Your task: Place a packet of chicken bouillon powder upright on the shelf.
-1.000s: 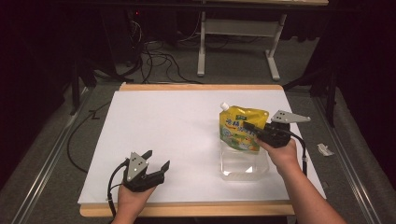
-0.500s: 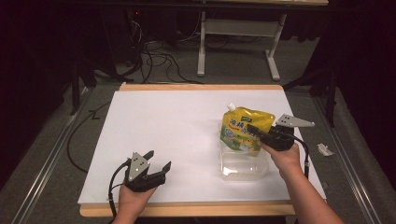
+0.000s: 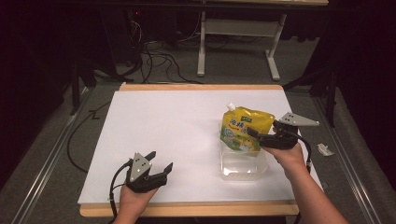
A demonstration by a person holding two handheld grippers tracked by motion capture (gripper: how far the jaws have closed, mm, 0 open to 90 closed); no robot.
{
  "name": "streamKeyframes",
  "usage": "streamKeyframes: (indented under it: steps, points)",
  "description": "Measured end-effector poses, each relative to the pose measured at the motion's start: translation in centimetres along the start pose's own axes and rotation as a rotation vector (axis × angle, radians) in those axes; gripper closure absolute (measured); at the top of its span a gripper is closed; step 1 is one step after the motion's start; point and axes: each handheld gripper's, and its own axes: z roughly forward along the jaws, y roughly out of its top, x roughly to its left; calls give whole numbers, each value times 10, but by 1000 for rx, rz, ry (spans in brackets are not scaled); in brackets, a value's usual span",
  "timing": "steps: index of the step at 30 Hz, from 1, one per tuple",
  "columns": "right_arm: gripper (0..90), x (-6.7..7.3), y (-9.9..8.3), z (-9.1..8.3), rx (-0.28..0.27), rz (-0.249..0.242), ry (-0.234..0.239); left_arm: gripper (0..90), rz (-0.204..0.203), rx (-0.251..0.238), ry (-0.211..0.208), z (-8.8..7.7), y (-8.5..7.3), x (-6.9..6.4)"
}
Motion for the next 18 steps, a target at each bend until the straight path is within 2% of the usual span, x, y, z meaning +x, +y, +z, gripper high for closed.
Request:
streamKeyframes:
  steps: [3, 9, 18]
  points:
    - [105, 1, 2, -2, 0, 1, -4, 276, 2, 5, -6, 1, 0, 0]
    - [28, 5, 4, -11, -6, -18, -42, 275, 7, 15, -22, 2, 0, -2]
    - [3, 15, 6, -41, -37, -52, -70, 275, 14, 18, -33, 3, 0, -4]
